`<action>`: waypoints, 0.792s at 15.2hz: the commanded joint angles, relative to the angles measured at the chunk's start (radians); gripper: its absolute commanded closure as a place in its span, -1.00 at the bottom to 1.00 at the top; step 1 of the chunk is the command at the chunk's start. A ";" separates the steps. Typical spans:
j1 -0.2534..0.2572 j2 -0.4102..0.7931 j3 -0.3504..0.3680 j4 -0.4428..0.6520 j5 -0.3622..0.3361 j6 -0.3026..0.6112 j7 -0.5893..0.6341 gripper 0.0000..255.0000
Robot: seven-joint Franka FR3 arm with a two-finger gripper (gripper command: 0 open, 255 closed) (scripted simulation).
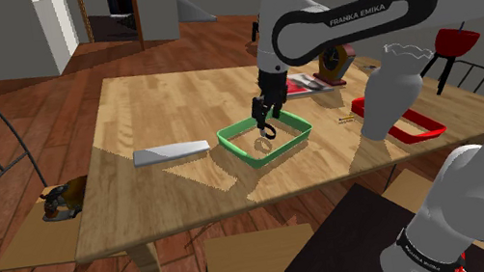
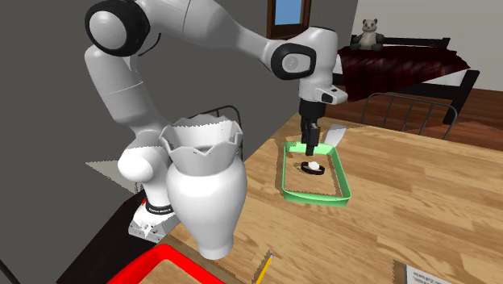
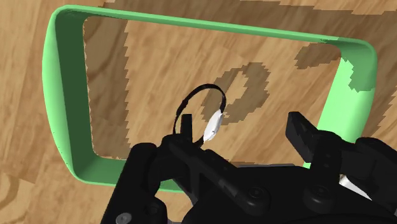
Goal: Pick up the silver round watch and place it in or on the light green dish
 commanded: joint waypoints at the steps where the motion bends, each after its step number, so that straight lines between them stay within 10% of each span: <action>1: 0.000 0.000 0.000 0.000 0.000 0.000 0.000 -1.00; 12: 0.002 -0.018 0.001 0.110 0.003 -0.128 -0.002 -1.00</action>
